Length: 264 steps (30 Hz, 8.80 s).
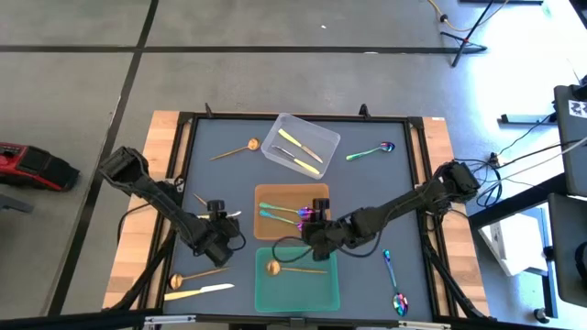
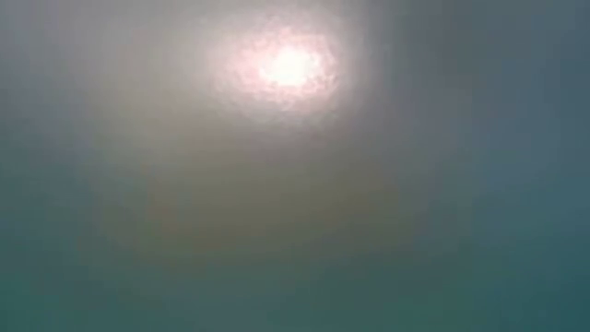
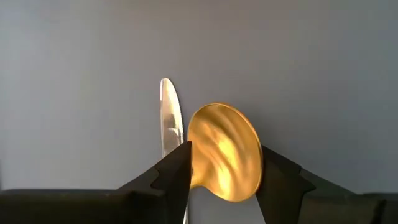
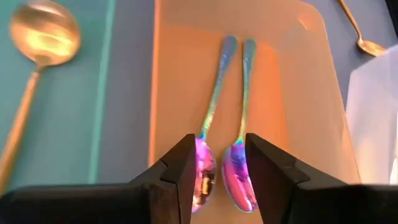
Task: Sort silverware by color (type)
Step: Put the gold spoon into the green bin, then put the yellow knife into the transparent bin
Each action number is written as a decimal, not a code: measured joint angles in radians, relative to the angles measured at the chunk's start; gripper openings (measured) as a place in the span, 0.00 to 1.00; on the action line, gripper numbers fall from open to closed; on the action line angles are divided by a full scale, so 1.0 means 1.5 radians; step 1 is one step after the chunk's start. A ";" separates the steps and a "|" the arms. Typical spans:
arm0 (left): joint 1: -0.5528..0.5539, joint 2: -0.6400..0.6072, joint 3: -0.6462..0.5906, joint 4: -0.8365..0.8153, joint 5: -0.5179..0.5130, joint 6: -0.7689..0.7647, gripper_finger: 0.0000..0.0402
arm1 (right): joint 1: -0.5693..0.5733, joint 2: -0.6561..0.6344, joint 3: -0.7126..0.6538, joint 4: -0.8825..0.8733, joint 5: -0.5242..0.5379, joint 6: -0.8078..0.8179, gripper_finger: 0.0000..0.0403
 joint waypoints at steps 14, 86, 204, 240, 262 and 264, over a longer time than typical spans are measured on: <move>0.016 0.003 0.009 -0.007 -0.007 -0.052 0.10 | -0.018 0.000 -0.037 0.019 0.006 0.004 0.31; -0.085 0.159 0.444 0.332 -0.072 0.229 0.06 | 0.201 0.001 0.014 0.087 0.047 0.198 0.31; -0.116 -0.069 0.093 0.713 -0.047 0.272 0.07 | 0.201 0.002 0.014 0.182 0.079 0.107 0.31; 0.012 0.133 0.093 0.898 0.135 0.351 0.11 | 0.288 -0.012 0.014 0.492 0.097 -0.152 0.31; -0.043 -0.126 0.093 0.441 0.029 0.256 0.25 | 0.260 -0.012 0.014 0.384 0.098 -0.132 0.31; -0.054 -0.153 0.093 0.352 -0.007 0.206 0.25 | 0.246 -0.012 0.014 0.365 0.099 -0.129 0.31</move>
